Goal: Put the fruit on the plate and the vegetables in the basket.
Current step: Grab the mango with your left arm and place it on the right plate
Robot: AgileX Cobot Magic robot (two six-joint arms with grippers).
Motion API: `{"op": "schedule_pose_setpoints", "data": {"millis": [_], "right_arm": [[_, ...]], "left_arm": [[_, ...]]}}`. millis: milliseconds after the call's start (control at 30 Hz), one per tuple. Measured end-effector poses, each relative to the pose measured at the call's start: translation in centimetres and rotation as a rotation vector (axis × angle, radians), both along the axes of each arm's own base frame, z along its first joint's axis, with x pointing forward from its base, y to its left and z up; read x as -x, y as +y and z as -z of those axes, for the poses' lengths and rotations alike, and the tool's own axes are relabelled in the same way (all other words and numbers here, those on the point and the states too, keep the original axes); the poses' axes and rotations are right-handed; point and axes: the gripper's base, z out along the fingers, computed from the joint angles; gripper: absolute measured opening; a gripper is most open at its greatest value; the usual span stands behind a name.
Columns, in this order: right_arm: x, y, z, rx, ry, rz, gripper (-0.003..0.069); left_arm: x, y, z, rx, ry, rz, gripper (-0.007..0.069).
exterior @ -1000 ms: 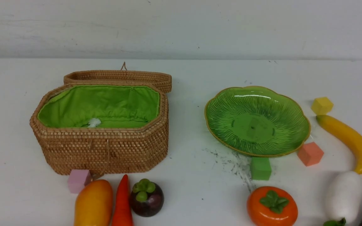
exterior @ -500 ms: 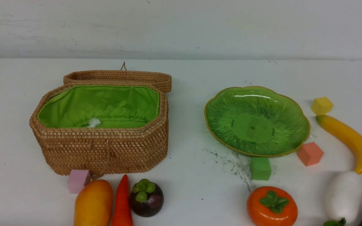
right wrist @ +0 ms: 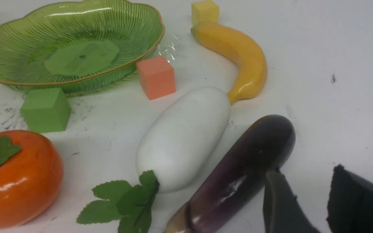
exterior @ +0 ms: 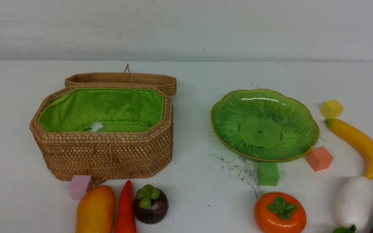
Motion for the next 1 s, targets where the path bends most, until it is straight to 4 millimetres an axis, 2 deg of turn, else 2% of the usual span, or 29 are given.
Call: {"op": "schedule_pose_setpoints", "data": {"millis": [133, 167, 233, 333, 400, 467, 633, 667, 867, 1000], "right_arm": [[0.0, 0.0, 0.0, 0.0, 0.0, 0.0, 0.0245], [0.0, 0.0, 0.0, 0.0, 0.0, 0.0, 0.0245], [0.0, 0.0, 0.0, 0.0, 0.0, 0.0, 0.0245], [0.0, 0.0, 0.0, 0.0, 0.0, 0.0, 0.0245], [0.0, 0.0, 0.0, 0.0, 0.0, 0.0, 0.0245], [0.0, 0.0, 0.0, 0.0, 0.0, 0.0, 0.0245], [0.0, 0.0, 0.0, 0.0, 0.0, 0.0, 0.0245], [0.0, 0.0, 0.0, 0.0, 0.0, 0.0, 0.0245], [0.0, 0.0, 0.0, 0.0, 0.0, 0.0, 0.0245], [0.0, 0.0, 0.0, 0.0, 0.0, 0.0, 0.0245]], "left_arm": [[0.8, -0.5, -2.8, -0.059, 0.003, 0.049, 0.0239], [1.4, -0.8, -5.1, -0.107, 0.0, 0.07, 0.0239], [1.5, -1.1, -7.0, -0.157, 0.037, 0.093, 0.0239], [0.8, -1.7, -9.5, -0.263, 0.193, 0.145, 0.0239], [0.0, -2.0, -9.9, -0.308, 0.302, 0.175, 0.0239], [-1.2, -2.2, -9.8, -0.352, 0.452, 0.212, 0.0239], [-3.6, -1.9, -8.4, -0.507, 0.652, 0.194, 0.0239], [-4.6, -1.7, -7.9, -0.55, 0.711, 0.174, 0.0239], [-7.3, -1.7, -5.5, -0.426, 0.955, 0.203, 0.0239], [-10.4, -2.3, -2.5, -0.369, 1.267, 0.294, 0.0239]]}}
